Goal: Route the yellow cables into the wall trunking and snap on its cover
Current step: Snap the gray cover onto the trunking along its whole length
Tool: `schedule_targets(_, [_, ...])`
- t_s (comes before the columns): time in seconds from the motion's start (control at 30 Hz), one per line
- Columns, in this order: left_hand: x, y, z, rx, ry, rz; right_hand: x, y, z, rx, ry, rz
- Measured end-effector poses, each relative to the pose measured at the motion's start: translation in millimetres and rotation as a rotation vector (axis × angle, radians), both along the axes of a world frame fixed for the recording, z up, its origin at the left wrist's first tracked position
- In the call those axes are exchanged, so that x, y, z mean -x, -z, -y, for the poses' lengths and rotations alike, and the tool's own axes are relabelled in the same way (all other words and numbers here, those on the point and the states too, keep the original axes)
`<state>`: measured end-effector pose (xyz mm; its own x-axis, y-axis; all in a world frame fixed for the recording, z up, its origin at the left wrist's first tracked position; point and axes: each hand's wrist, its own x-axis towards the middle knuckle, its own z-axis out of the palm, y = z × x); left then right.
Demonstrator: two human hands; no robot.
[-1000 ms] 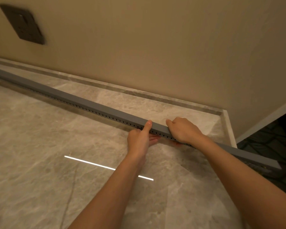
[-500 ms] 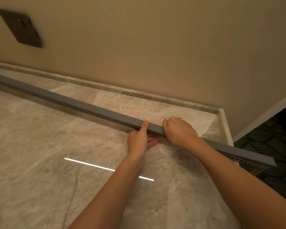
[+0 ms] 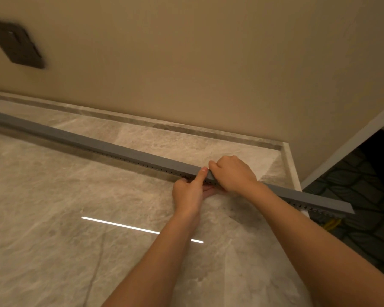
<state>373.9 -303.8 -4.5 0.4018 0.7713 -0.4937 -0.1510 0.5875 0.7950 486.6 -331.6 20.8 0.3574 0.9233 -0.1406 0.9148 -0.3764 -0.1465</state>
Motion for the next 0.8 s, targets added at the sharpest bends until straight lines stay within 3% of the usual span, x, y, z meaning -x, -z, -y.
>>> schedule_targets(0.1, [0, 0, -1, -0.002, -0.02, -0.003, -7, 1, 3, -0.085, 0.185, -0.202])
schedule_targets(0.47, [-4, -2, -2, 0.005, -0.064, -0.056, -46, -1, 55, 0.035, 0.274, -0.147])
schedule_targets(0.63, [-4, -3, 0, -0.01, -0.074, -0.078, -37, -2, 61, 0.107, -0.006, 0.202])
schedule_targets(0.8, [-4, -4, 3, -0.025, -0.093, -0.095, -34, -2, 63, 0.119, -0.127, 0.36])
